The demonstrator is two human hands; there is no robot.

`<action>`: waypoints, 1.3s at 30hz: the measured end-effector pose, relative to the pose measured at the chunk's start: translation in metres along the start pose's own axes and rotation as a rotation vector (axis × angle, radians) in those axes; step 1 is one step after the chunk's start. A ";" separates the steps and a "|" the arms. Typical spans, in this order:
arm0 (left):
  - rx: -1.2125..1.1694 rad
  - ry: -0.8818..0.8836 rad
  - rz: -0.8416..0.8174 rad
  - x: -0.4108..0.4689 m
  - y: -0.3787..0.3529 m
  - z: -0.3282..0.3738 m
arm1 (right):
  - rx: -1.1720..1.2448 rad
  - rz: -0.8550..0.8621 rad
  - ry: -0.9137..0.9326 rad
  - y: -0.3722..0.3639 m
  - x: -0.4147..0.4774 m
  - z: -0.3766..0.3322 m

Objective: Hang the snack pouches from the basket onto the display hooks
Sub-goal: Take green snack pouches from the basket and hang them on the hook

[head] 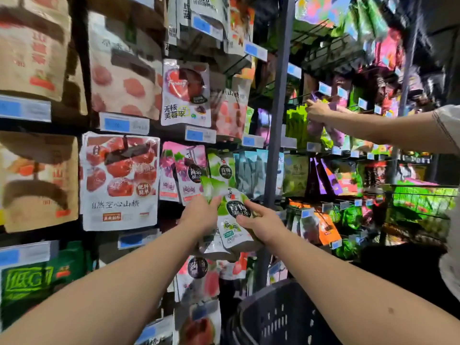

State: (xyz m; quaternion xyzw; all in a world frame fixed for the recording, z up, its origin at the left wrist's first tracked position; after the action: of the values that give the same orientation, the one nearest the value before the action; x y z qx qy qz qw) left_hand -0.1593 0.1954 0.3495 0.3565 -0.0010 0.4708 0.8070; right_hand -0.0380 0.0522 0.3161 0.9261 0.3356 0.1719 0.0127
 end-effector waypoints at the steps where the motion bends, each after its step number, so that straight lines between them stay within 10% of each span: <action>1: 0.004 -0.009 -0.001 0.011 -0.004 0.005 | -0.004 0.009 0.019 0.004 0.011 -0.001; 39: 0.085 -0.029 0.164 0.190 -0.058 0.071 | -0.155 0.227 0.442 0.068 0.209 -0.018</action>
State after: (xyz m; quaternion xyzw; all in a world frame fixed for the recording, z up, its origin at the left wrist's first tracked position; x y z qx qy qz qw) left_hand 0.0143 0.2810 0.4329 0.3956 -0.0218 0.5298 0.7499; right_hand 0.1480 0.1288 0.4075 0.8940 0.2101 0.3956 -0.0096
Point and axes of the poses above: each hand's wrist, its own x-axis towards the middle knuckle, its own y-axis out of the back of the hand, z = x × y, the point moved 7 cm from there along x, towards the middle knuckle, and after that the axes turned 5 degrees about y, right-handed, at the moved point
